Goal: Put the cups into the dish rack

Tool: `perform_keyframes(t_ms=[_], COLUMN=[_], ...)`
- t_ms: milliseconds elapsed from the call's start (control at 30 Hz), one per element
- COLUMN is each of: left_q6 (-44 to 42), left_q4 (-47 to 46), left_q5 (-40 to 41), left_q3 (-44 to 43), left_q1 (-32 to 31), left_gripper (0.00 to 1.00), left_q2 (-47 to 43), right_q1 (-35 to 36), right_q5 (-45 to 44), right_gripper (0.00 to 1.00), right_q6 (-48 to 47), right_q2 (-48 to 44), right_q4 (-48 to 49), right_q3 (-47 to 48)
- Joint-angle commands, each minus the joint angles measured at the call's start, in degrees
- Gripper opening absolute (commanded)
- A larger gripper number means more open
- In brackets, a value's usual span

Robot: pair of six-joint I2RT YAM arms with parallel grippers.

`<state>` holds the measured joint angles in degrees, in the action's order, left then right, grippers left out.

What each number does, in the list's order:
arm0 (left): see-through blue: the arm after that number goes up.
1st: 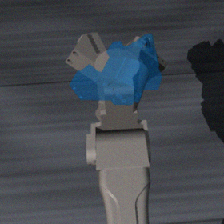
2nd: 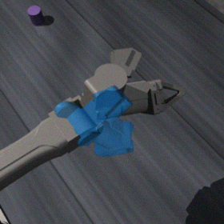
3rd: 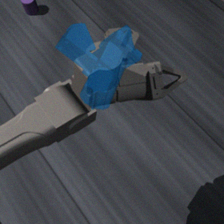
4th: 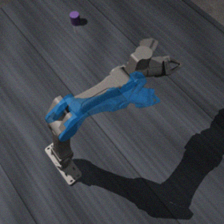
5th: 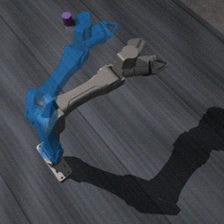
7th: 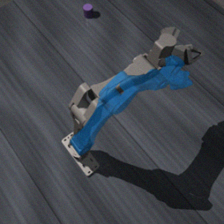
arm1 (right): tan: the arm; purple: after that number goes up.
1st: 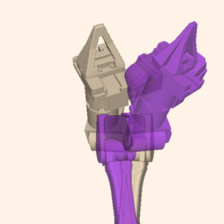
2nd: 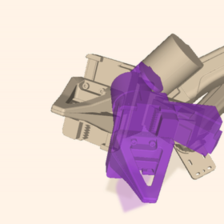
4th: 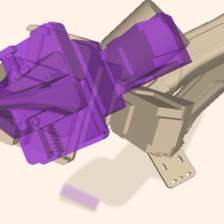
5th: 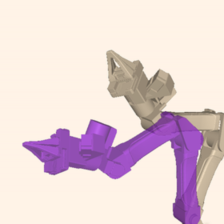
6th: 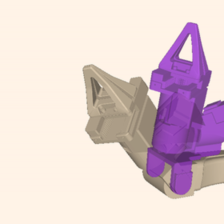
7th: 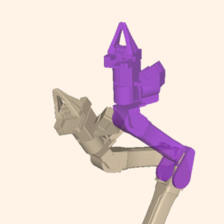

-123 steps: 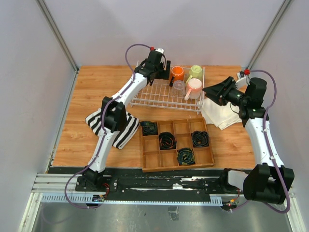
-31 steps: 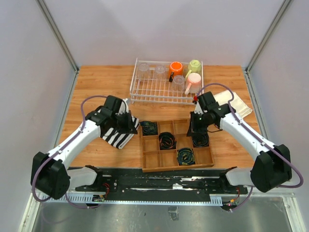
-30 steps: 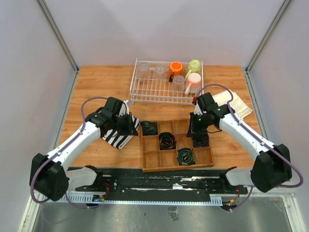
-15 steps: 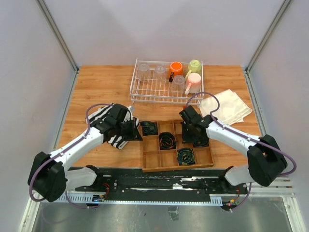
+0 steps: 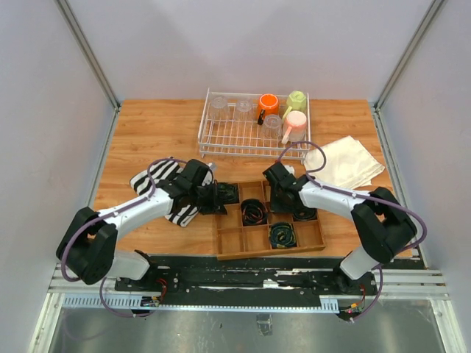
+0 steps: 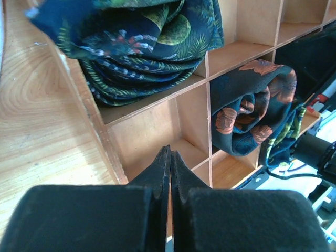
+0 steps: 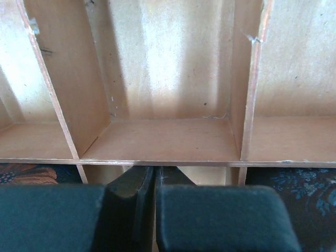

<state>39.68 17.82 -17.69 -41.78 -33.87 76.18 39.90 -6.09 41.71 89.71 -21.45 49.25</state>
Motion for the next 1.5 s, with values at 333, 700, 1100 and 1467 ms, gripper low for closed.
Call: perform_keyframes(t_ms=[333,700,1100,1467], left_q6=[-8.2,-9.1,-9.0,-10.5], left_q4=[13.7,18.3,20.8,19.2], left_q5=[14.5,17.2,20.5,22.5], left_q3=[-21.0,-22.5,-20.4,-22.6], left_q1=[0.1,5.4,6.2,11.0], left_gripper=[0.04,0.05,0.06,0.3], left_q2=[1.2,-5.8,-9.5,-9.7], right_q1=[0.9,-0.6,-1.3,-1.1], right_q5=[-7.1,-13.0,-16.3,-9.2], right_gripper=[0.01,0.01,0.01,0.01], right_q6=[10.3,17.0,25.8,17.6], right_q2=[9.7,13.5,16.1,11.1], right_q4=[2.1,-5.1,-11.8,-8.2], right_q3=[9.4,18.2,26.2,25.8])
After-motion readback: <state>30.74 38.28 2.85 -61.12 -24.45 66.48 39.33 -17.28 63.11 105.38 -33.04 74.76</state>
